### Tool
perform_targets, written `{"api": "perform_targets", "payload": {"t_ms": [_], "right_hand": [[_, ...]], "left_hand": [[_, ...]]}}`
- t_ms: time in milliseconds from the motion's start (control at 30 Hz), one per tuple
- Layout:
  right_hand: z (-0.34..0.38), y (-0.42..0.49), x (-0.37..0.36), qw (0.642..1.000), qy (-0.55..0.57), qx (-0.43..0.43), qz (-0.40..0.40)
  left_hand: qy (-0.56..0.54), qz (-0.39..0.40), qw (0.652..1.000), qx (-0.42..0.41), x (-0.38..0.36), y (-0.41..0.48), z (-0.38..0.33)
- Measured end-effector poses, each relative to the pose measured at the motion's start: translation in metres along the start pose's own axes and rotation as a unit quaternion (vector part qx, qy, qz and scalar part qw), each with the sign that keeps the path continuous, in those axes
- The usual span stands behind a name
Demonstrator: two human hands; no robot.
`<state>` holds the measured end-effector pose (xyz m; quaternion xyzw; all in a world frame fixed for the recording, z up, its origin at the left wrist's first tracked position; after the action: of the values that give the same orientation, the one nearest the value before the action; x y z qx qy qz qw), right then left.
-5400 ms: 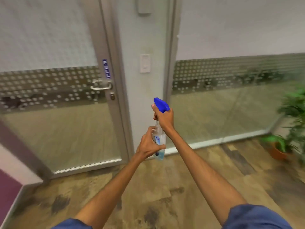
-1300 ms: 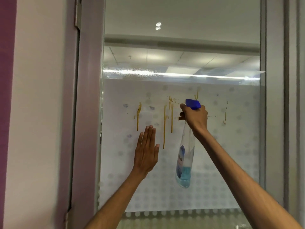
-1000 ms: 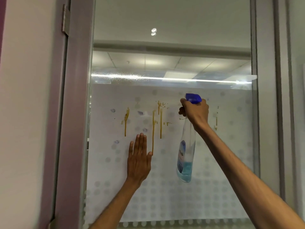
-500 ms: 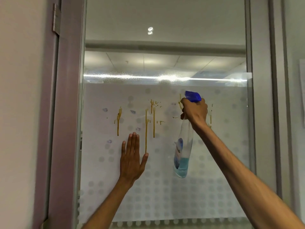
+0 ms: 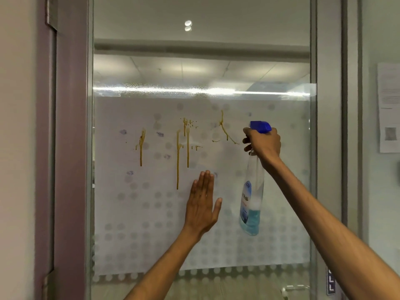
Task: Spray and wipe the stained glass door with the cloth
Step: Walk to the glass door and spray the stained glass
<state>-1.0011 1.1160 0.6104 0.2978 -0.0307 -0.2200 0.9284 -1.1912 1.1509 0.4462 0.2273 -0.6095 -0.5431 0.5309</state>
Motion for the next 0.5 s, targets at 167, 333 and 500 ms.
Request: {"api": "perform_targets", "payload": {"t_ms": [167,333,500], "right_hand": [[-0.009,0.013,0.028,0.999,-0.023,0.018,-0.013],[-0.015,0.028,0.046,0.998,-0.04,0.042,-0.03],[-0.01,0.037,0.048,0.996,-0.055,0.063,-0.016]], "left_hand": [[-0.005,0.006,1.0,-0.016,-0.023,0.029,-0.041],[-0.025,-0.008,1.0,0.012,-0.047,0.05,-0.06],[-0.032,-0.031,0.998,0.051,-0.054,0.06,-0.062]]}}
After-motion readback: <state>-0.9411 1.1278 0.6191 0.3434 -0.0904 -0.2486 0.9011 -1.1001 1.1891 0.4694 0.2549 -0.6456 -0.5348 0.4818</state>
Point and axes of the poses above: each hand's wrist, its own y-axis towards the middle knuckle, its own x-axis out of the back of the hand, z = x × y, the point moved 9 cm from there along y, towards the middle knuckle, and after that the axes turned 6 degrees about -x, right-handed, at the moved point
